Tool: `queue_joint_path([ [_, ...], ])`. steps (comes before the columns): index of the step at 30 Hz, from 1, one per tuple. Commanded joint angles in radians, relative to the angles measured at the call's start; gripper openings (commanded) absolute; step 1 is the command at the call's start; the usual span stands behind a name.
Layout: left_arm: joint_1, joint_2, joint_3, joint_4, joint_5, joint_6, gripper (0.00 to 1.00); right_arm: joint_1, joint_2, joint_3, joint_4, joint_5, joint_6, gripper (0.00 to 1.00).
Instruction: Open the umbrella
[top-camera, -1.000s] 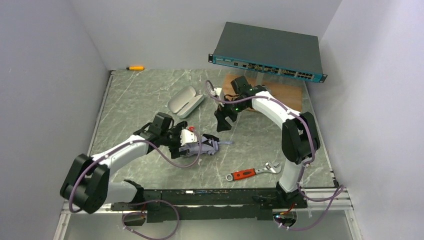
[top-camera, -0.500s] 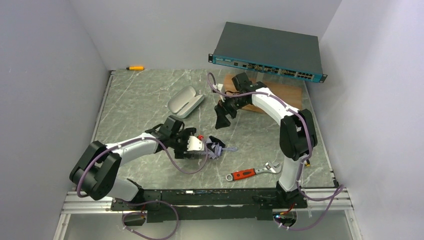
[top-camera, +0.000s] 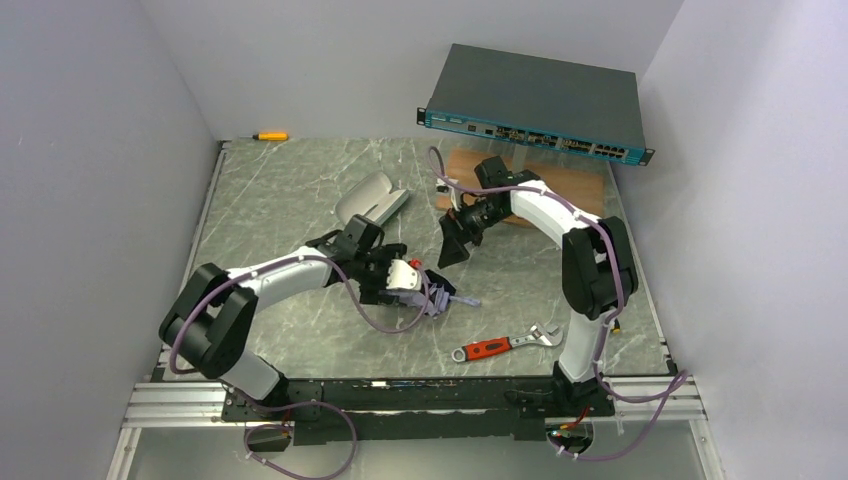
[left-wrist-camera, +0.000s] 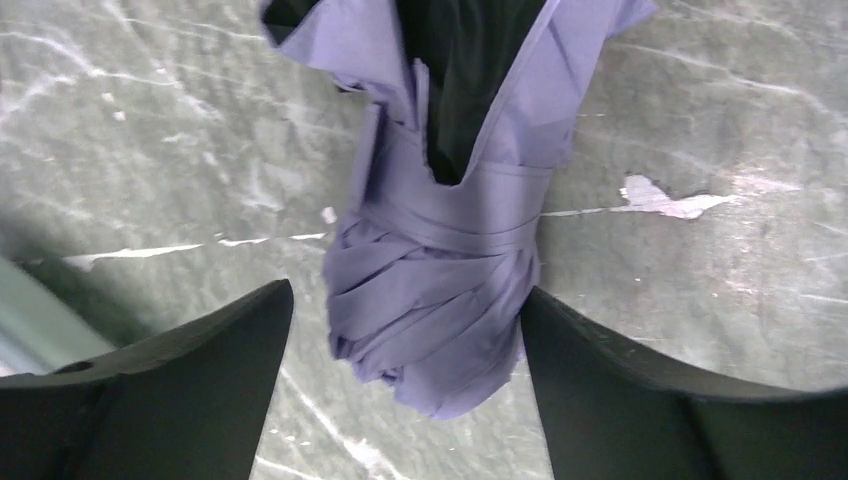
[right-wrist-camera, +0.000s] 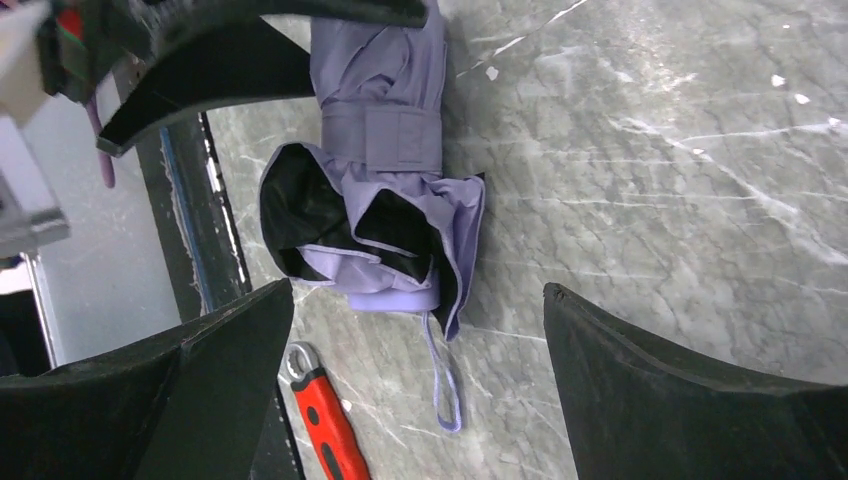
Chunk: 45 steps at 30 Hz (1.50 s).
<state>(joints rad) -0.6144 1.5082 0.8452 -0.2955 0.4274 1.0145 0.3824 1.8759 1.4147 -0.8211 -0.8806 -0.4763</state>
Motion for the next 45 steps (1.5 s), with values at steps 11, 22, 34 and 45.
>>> queue_joint_path([
  [11, -0.079, 0.043, 0.019, -0.024, -0.062, -0.001, 0.02, -0.015, 0.150, 0.164, -0.036, -0.104, 0.050, 0.96],
  [22, -0.085, -0.092, -0.091, 0.274, -0.318, -0.202, 0.00, 0.010, 0.291, 0.274, -0.306, -0.194, -0.152, 0.98],
  [34, -0.086, -0.309, -0.229, 0.470, -0.235, -0.066, 0.00, 0.013, 0.281, 0.315, -0.363, -0.201, -0.267, 1.00],
  [45, -0.096, -0.334, -0.229, 0.636, -0.373, 0.022, 0.00, 0.058, 0.285, 0.457, -0.542, -0.288, -0.386, 0.88],
])
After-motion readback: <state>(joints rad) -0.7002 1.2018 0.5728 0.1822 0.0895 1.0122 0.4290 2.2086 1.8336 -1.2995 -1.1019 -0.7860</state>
